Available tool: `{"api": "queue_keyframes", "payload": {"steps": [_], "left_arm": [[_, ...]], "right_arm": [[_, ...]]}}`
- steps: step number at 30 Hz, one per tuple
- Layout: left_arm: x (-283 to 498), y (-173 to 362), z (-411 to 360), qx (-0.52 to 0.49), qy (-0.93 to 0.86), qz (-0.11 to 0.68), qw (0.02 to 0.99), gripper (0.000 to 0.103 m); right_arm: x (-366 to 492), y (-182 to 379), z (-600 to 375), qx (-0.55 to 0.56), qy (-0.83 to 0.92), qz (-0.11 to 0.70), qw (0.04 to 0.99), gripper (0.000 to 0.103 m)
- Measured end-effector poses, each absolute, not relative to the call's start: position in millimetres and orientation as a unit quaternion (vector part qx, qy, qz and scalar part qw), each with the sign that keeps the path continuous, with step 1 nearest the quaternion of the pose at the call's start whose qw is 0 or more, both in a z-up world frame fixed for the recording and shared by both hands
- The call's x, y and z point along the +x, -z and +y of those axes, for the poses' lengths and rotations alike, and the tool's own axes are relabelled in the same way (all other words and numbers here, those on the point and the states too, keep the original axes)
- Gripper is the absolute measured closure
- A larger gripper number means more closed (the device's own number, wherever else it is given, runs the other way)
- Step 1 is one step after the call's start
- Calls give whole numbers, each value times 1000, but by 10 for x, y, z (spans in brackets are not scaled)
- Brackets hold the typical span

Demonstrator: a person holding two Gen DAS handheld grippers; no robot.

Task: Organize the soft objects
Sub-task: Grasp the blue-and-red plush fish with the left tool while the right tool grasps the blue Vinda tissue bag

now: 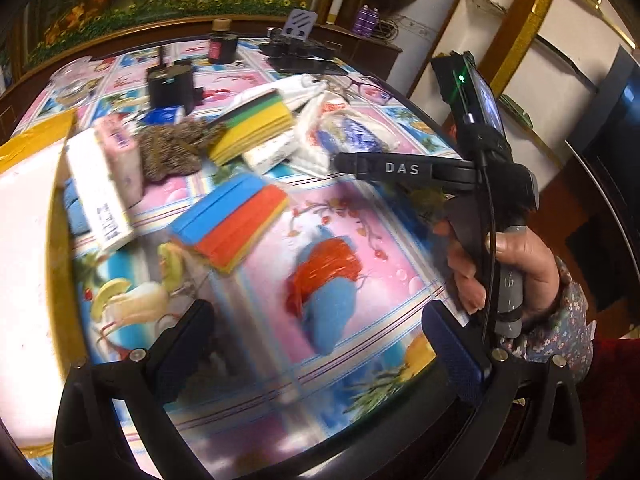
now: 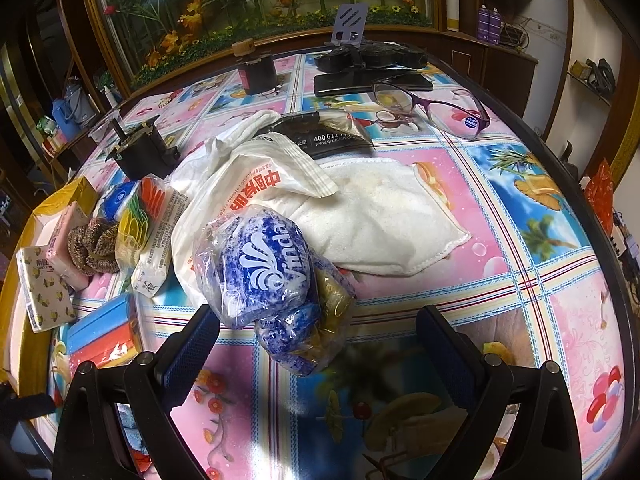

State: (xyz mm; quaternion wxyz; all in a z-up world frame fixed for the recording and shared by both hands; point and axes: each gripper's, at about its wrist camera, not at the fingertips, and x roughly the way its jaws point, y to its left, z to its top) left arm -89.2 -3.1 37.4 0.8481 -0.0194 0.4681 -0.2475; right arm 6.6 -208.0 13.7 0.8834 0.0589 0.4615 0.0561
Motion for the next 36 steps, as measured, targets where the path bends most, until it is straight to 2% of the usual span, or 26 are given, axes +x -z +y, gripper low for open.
{"api": "queue_keyframes", "payload": {"steps": [2, 4, 6, 8, 12, 21, 22, 23, 24, 29, 36], "left_arm": [[-852, -376, -194, 6, 246, 466, 850, 1], [-810, -327, -351, 38, 233, 471, 850, 9], [-768, -247, -454, 52, 226, 483, 845, 37], [-731, -136, -510, 60, 217, 499, 837, 54], [-767, -148, -509, 64, 208, 480, 850, 67], [-787, -130, -342, 35, 185, 454, 871, 67], [-809, -124, -362, 42, 183, 448, 874, 67], [-831, -119, -378, 48, 182, 444, 876, 67], [-850, -117, -390, 53, 180, 441, 877, 67], [-831, -115, -336, 41, 179, 439, 879, 67], [-792, -244, -155, 2, 159, 418, 894, 67]], "right_arm": [[49, -146, -2118, 74, -62, 458, 884, 3], [26, -160, -2170, 92, -68, 454, 884, 3], [-16, -193, -2241, 112, -70, 441, 888, 3], [-68, -247, -2285, 126, -74, 422, 895, 3], [-144, -325, -2341, 141, -75, 397, 904, 3], [-29, -201, -2250, 154, -122, 429, 882, 6], [-18, -184, -2247, 158, -128, 432, 879, 11], [5, -150, -2246, 164, -134, 439, 873, 44], [12, -128, -2253, 169, -135, 443, 870, 53], [-64, -188, -2315, 186, -143, 416, 878, 62], [-439, -541, -2241, 157, -174, 297, 926, 63]]}}
